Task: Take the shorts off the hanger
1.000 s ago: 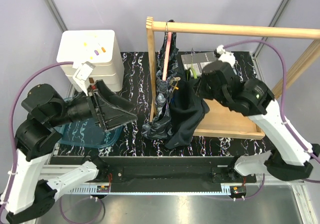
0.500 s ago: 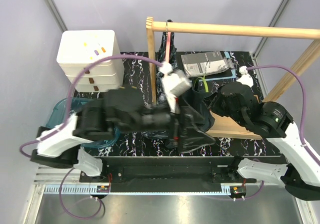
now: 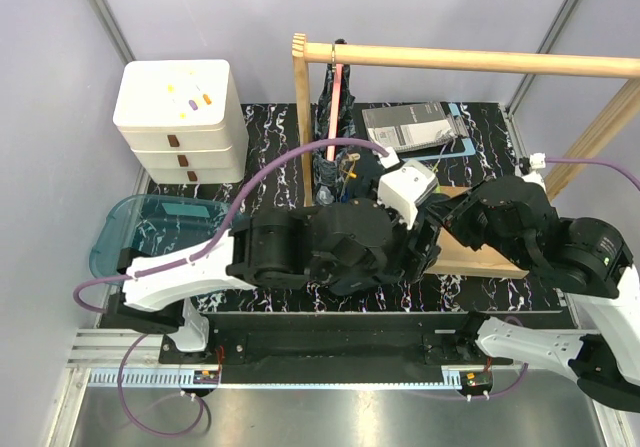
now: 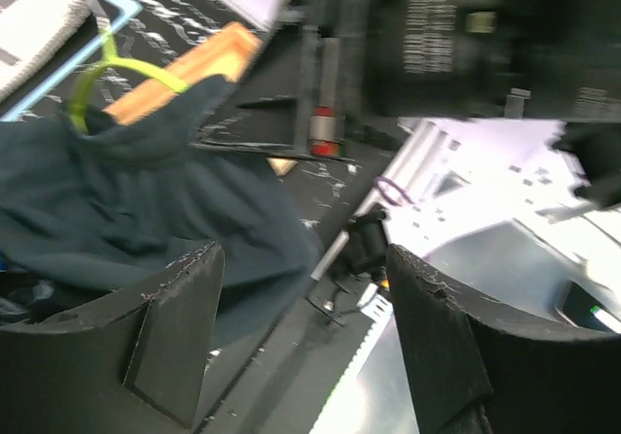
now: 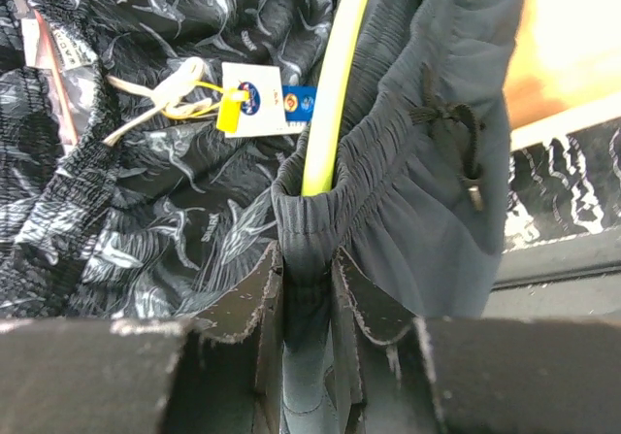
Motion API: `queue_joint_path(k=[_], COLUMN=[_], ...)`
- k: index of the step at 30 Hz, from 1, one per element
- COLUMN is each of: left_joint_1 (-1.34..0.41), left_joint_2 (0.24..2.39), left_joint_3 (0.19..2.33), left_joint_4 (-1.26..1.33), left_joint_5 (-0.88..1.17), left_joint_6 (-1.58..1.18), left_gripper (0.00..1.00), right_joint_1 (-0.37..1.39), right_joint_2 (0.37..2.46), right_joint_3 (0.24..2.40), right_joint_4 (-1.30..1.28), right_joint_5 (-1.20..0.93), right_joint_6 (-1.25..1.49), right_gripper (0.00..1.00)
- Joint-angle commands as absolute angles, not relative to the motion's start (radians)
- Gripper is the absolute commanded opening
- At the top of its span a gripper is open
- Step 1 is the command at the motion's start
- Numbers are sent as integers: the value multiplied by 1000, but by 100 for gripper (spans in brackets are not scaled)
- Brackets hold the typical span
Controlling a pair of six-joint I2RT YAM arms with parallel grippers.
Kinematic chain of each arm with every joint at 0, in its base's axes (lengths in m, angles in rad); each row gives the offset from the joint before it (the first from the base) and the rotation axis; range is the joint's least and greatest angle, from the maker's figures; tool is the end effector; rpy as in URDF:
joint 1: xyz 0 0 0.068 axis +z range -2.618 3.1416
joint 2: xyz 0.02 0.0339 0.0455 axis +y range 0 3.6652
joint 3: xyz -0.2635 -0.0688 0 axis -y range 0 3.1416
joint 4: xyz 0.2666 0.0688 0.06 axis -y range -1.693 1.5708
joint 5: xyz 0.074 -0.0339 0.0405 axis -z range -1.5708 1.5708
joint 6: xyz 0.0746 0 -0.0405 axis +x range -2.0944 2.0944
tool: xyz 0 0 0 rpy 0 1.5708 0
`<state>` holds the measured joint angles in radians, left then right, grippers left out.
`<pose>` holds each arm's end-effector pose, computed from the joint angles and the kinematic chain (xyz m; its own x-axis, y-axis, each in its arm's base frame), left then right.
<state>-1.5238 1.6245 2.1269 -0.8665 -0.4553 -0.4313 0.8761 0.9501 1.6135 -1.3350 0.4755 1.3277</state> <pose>0.0502 -0.3687 0.5074 -0.3822 0.1339 -0.9143 0.7905 0.5599 -0.2484 0.1221 0.0931 0.4520 -0.5362 0.7046 -0.4649 0.2774 0.6672 0.6912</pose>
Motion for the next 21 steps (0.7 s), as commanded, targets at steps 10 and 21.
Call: queue_joint_path(k=[10, 21], left_joint_1=[-1526, -1477], left_joint_2=[1721, 1767], left_joint_3=[2154, 2183], left_joint_4=[-830, -851], left_joint_5=[-572, -592], left_joint_6=[-399, -362], left_gripper=[66, 25], right_joint_1=[873, 874], right_joint_2=[943, 950], right_joint_3=[1697, 1727], right_joint_4=[-1345, -1327], right_joint_5=[420, 379], right_joint_6=[1453, 1445], right_gripper=[0, 0])
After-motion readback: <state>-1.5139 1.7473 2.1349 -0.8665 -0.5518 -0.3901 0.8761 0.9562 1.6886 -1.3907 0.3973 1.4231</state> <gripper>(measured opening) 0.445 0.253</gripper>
